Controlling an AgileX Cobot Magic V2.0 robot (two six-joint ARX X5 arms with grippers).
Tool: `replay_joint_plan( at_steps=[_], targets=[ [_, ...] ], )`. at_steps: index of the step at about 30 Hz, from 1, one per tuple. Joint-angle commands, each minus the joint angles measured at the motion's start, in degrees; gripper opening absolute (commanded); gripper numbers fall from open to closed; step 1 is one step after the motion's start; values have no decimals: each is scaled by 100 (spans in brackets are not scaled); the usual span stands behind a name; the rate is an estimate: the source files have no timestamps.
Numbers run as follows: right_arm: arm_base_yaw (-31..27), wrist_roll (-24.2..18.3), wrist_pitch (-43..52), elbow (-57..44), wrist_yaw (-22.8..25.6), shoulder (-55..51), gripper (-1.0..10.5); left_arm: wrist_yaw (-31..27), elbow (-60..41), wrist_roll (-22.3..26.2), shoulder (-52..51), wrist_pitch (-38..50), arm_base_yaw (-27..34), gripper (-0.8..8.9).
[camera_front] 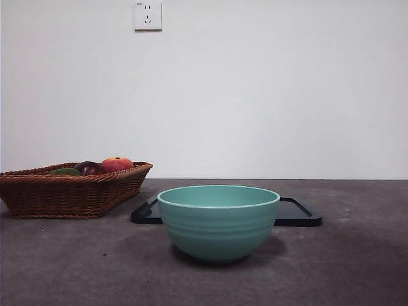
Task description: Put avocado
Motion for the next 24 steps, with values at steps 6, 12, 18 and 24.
replay_joint_plan(
  at_steps=[6, 12, 18, 24],
  targets=[
    [2, 710, 35, -13, -46, 7, 7, -4, 9, -44, 2, 586, 4, 6],
    [2, 859, 9, -4, -66, 7, 7, -2, 13, -437, 2, 507, 4, 6],
    [2, 984, -201, 219, -59, 13, 7, 2, 55, -496, 20, 442, 4, 6],
    [0, 981, -658, 752, -57, 234, 7, -2, 463, -802, 199, -149, 4, 8]
  ],
)
